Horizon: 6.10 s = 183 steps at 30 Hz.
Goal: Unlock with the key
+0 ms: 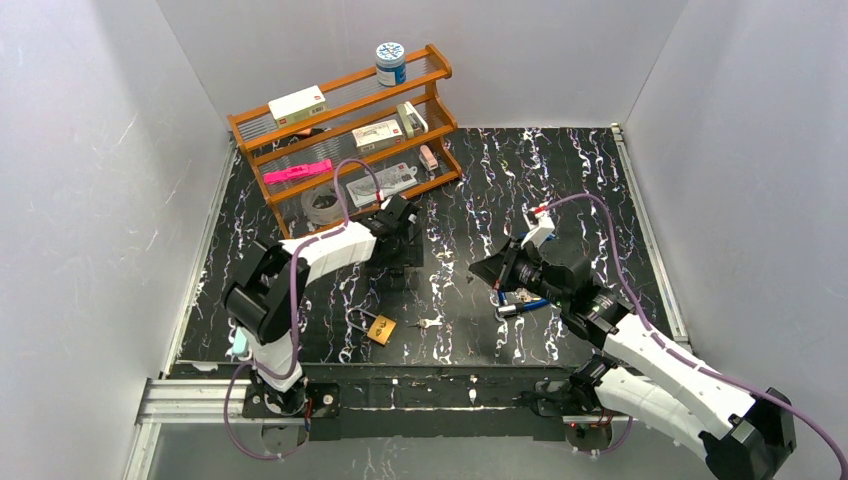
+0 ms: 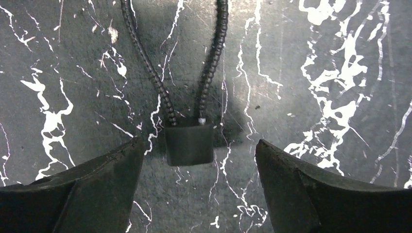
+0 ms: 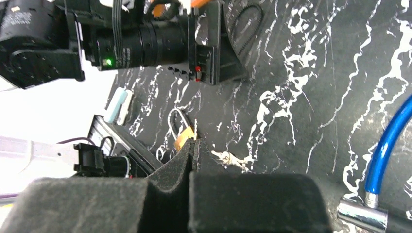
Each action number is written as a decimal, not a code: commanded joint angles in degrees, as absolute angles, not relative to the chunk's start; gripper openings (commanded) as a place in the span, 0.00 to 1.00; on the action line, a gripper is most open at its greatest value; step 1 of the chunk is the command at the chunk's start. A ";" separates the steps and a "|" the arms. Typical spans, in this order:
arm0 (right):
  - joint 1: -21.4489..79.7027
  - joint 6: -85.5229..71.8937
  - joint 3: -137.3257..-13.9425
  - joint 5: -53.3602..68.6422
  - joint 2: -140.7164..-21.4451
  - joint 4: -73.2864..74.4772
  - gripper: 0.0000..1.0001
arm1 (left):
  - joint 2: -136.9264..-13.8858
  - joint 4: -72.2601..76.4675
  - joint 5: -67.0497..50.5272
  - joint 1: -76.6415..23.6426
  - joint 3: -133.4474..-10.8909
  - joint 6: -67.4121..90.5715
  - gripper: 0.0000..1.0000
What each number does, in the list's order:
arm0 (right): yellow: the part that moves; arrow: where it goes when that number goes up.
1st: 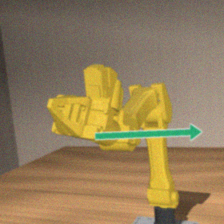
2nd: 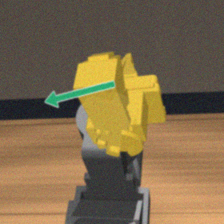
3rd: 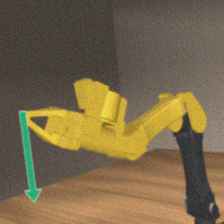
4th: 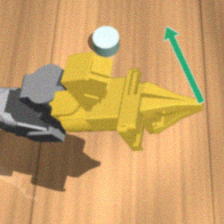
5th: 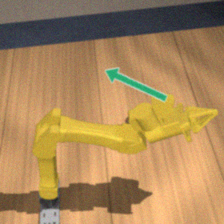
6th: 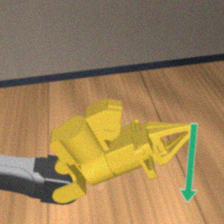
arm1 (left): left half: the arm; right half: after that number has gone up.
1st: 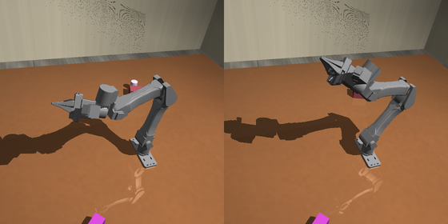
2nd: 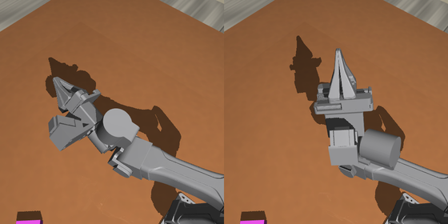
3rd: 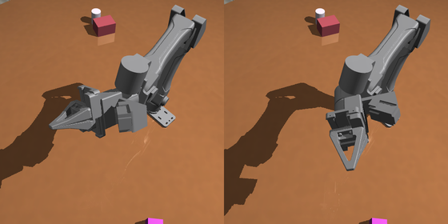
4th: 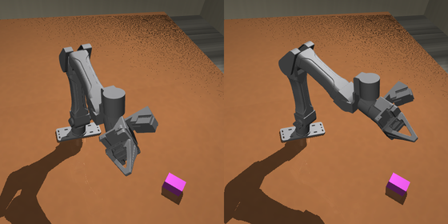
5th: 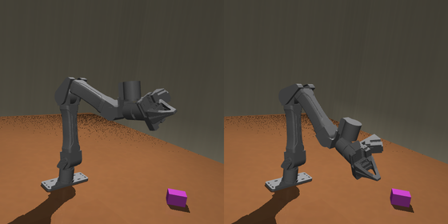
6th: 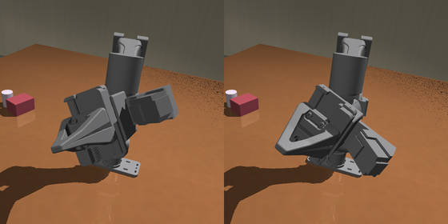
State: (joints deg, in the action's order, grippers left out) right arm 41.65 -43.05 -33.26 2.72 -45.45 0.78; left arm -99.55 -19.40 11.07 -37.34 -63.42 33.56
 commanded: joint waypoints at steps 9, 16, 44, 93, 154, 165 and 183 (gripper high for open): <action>41.57 -44.05 -27.77 2.37 -43.53 -0.26 0.01 | -105.21 -25.26 13.96 -37.35 -68.96 34.13 0.64; 41.55 -43.69 -27.62 2.38 -45.63 -2.63 0.01 | -108.62 -29.75 14.89 -37.27 -72.51 33.69 0.57; 41.49 -43.94 -24.36 16.70 -41.81 -15.38 0.01 | -93.55 -49.95 -3.27 -36.47 -85.79 57.83 0.00; 41.62 -54.25 -34.31 23.27 -67.79 -37.44 0.01 | -79.08 -39.98 -9.09 -36.56 -75.58 68.65 0.00; 41.57 -57.99 -35.95 17.25 -74.05 -39.71 0.01 | -76.23 -33.73 -4.14 -36.56 -71.80 68.07 0.00; 41.59 -56.69 -35.15 16.22 -73.34 -40.95 0.01 | -76.71 -34.18 -3.36 -36.56 -71.04 69.11 0.00; 44.99 -54.05 -49.00 7.20 -82.49 -24.65 0.01 | -79.80 -34.16 1.67 -36.99 -71.08 75.04 0.00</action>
